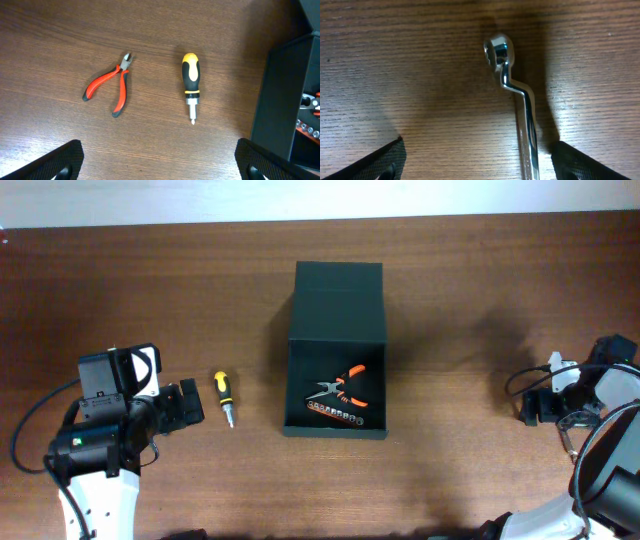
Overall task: Pack container
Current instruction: 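Move the right gripper over the chrome offset wrench, then grasp the chrome wrench with the right gripper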
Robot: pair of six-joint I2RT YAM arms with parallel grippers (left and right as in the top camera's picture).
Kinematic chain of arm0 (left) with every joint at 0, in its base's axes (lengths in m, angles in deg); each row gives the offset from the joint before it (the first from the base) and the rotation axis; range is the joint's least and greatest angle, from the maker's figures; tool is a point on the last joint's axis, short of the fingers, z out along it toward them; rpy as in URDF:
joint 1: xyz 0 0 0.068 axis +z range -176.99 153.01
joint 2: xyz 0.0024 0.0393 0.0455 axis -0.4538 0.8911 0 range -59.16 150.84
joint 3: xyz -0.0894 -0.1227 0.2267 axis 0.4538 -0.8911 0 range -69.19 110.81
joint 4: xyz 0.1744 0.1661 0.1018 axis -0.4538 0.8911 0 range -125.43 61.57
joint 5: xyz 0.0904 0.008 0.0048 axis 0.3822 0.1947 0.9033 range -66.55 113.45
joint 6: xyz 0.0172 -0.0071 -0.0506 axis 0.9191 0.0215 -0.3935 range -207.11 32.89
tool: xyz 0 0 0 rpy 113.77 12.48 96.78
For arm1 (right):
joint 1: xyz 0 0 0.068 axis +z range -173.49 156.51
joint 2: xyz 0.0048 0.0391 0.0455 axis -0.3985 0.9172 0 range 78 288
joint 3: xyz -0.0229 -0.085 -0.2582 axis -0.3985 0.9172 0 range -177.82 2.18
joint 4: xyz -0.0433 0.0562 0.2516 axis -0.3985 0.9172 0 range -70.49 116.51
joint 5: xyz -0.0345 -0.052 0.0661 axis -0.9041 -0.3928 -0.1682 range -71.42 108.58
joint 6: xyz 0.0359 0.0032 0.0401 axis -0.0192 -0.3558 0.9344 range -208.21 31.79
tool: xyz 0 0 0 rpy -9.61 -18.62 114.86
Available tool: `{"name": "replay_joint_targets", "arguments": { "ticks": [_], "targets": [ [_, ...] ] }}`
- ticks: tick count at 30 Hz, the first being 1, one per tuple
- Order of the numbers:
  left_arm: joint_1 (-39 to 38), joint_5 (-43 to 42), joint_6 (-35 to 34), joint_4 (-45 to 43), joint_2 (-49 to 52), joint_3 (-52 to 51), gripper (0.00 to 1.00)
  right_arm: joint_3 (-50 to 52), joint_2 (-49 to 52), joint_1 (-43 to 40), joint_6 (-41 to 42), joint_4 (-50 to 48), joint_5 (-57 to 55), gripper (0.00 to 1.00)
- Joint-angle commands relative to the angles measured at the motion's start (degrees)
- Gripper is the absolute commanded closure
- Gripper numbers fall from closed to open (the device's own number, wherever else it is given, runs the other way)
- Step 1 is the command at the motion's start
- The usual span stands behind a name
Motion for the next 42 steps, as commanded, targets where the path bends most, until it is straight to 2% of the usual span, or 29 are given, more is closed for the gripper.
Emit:
{"name": "replay_joint_targets", "arguments": {
  "ticks": [1,6,11,14,15,20,24,27,29,38,42],
  "targets": [
    [0.3,-0.4,-0.3,0.0,-0.7,1.1,0.01,0.7,2.0,-2.6,-0.7,-0.2,0.8,0.12],
    [0.3,-0.4,-0.3,0.0,-0.7,1.1,0.01,0.7,2.3,-5.7,-0.7,-0.2,2.6,0.25],
    [0.3,-0.4,-0.3,-0.2,-0.7,1.1,0.01,0.7,2.3,-6.4,-0.7,-0.3,3.0,0.46],
    [0.3,-0.4,-0.3,-0.2,-0.7,1.1,0.01,0.7,2.3,-6.4,-0.7,-0.3,3.0,0.69],
    [0.3,-0.4,-0.3,-0.2,-0.7,1.1,0.01,0.7,2.3,-6.4,-0.7,-0.3,3.0,0.73],
    [0.3,-0.4,-0.3,-0.2,-0.7,1.1,0.01,0.7,2.3,-6.4,-0.7,-0.2,3.0,0.75],
    [0.3,-0.4,-0.3,-0.2,-0.7,1.1,0.01,0.7,2.3,-6.4,-0.7,-0.2,3.3,0.87],
    [0.3,-0.4,-0.3,-0.2,-0.7,1.1,0.01,0.7,2.3,-6.4,-0.7,-0.2,3.5,0.91],
    [0.3,-0.4,-0.3,-0.2,-0.7,1.1,0.01,0.7,2.3,-6.4,-0.7,-0.2,3.5,0.96],
    [0.3,0.0,-0.3,-1.4,-0.7,1.1,0.01,-0.9,2.3,-5.7,-0.4,-0.2,10.8,0.96],
    [0.3,0.0,-0.4,-1.7,-0.7,1.1,0.01,-7.4,2.2,-2.0,2.2,3.8,11.5,0.96]
  ]
}}
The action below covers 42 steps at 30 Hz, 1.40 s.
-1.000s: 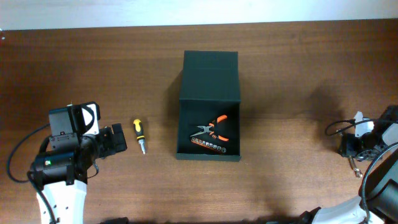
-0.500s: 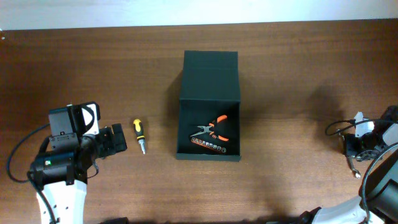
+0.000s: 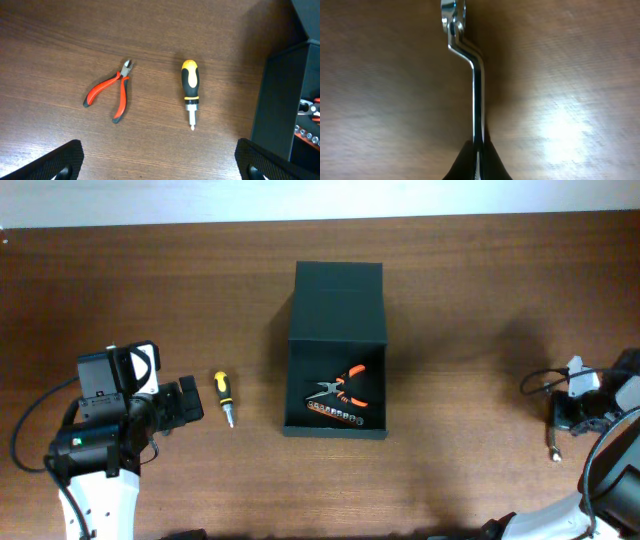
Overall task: Pack container
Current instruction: 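Grasp the chrome wrench with the right gripper, then carry the wrench into the green box and release it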
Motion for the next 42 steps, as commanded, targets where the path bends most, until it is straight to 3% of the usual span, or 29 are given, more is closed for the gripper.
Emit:
{"name": "replay_joint_targets", "arguments": {
  "ticks": [1,10,16,23,27,35,42],
  "targets": [
    [0.3,0.0,-0.3,-0.2,-0.7,1.1,0.01,-7.6,0.8,4.5,1.9,3.5,3.8,0.96],
    [0.3,0.0,-0.3,-0.1,-0.7,1.1,0.01,-41.8,0.8,24.0,0.7,24.6,5.2,0.96],
    [0.3,0.0,-0.3,0.1,-0.7,1.1,0.01,-57.6,0.8,42.3,0.3,31.0,4.7,0.96],
    [0.3,0.7,-0.3,1.2,-0.7,1.1,0.01,-58.3,2.6,61.4,0.2,31.2,0.8,0.96],
    [0.3,0.6,-0.3,1.8,-0.7,1.1,0.01,-58.3,6.0,67.6,0.2,31.1,0.7,0.96],
    [0.3,0.6,-0.1,2.7,-0.7,1.1,0.01,-58.3,16.2,72.8,0.2,31.8,1.0,0.96],
    [0.3,0.7,0.1,2.6,-0.7,1.1,0.01,-57.6,21.6,71.5,0.1,32.4,1.4,0.96]
  ]
}}
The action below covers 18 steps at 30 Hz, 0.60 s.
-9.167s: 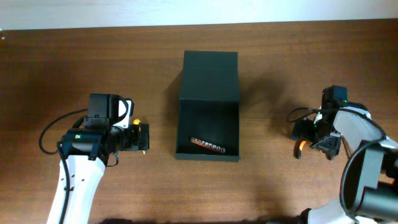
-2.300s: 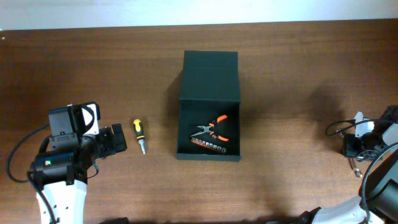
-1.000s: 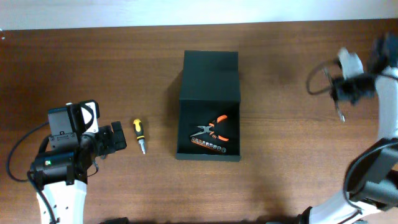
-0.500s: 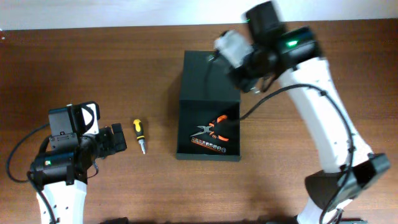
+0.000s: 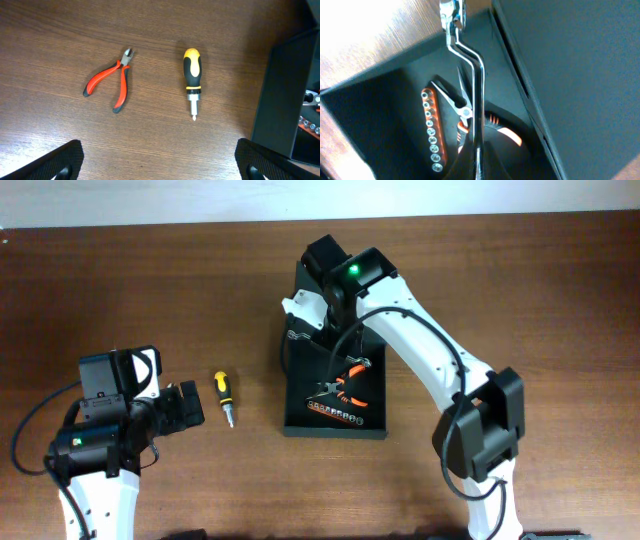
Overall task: Pack container
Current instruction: 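Carry the wrench into the green box and release it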
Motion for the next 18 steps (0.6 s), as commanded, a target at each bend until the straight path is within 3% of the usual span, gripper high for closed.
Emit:
{"name": "replay_joint_targets", "arguments": {
  "ticks": [1,18],
  "targets": [
    [0.3,0.5,0.1,0.1,-0.7,1.1,0.01,0.2,2.3,-1.3,-0.5,0.7,0.0,0.96],
    [0.3,0.4,0.1,-0.6,-0.7,1.1,0.01,13.2,4.5,-1.6,-1.3,-3.2,0.6,0.93]
  ]
}}
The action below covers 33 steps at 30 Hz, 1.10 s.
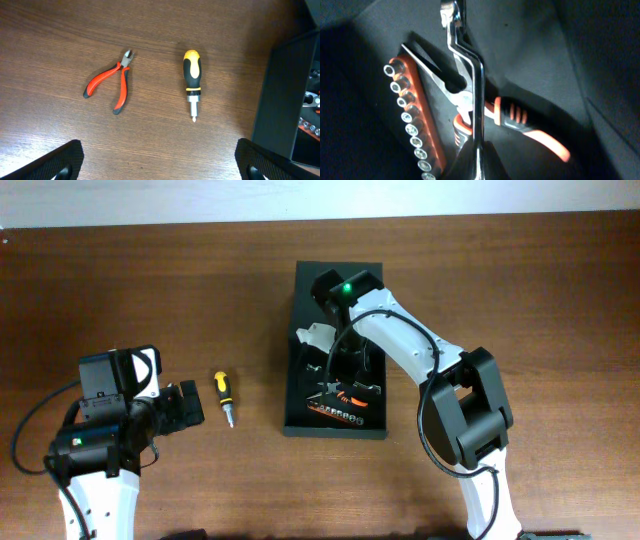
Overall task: Pack container
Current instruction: 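Carry the wrench into the green box and release it, then raise the right gripper away to the upper right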
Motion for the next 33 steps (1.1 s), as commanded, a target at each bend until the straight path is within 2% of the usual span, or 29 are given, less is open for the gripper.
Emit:
{"name": "replay_joint_targets", "arguments": {
  "ticks": [1,2,3,7,9,13,16,18,19,20,25,29,33],
  "targets": [
    [0.3,0.4,0.1,-0.2,-0.7,1.1,0.01,1.1,0.1,-0.1,-0.9,0.0,0.5,0.83],
    [0.3,0.4,0.1,-0.2,-0.7,1.1,0.01,1.1,0.1,-0.1,-0.8,-0.2,0.7,0.69],
    [0.3,0.4,0.1,-0.2,-0.7,1.1,0.01,1.1,0.0,-0.1,-0.8,-0.4,0.7,0.63],
    [0.3,0.4,0.1,-0.2,-0.7,1.1,0.01,1.0,0.0,-0.1,-0.8,-0.2,0.7,0.48],
    [0.3,0.4,0.1,-0.2,-0.7,1.1,0.01,-0.5,-0.4,-0.1,-0.8,1.0,0.7,0.42],
    [0.1,0.2,0.1,0.0,-0.7,1.1,0.01,-8.8,-2.9,-0.1,-0.7,5.7,0.6,0.41],
    [-1.2,0.2,0.1,0.7,-0.6,1.1,0.01,-18.8,-6.0,-0.4,-0.1,9.4,-0.1,0.37],
    [-3.1,0.2,0.1,1.1,-0.6,1.1,0.01,-27.7,-8.3,-1.1,4.2,11.6,-3.7,0.35],
    [-4.1,0.2,0.1,1.3,-0.4,1.1,0.01,-30.9,-9.1,-1.6,6.0,12.4,-5.2,0.26],
    [-6.1,0.2,0.0,1.6,0.2,1.1,0.01,-38.5,-10.8,-3.3,10.2,15.2,-7.5,0.01],
    [-11.3,0.2,-2.7,4.1,4.7,1.1,0.01,-52.0,-13.7,-11.6,17.4,23.9,-7.6,0.01],
    [-12.6,-1.1,-4.9,4.5,10.9,1.1,0.01,-52.0,-16.3,-21.6,29.2,23.9,-7.1,0.01],
    [-12.6,-2.4,-5.3,3.8,17.5,1.1,0.01,-50.7,-16.6,-30.4,32.4,23.9,-3.6,0.01]
  ]
}}
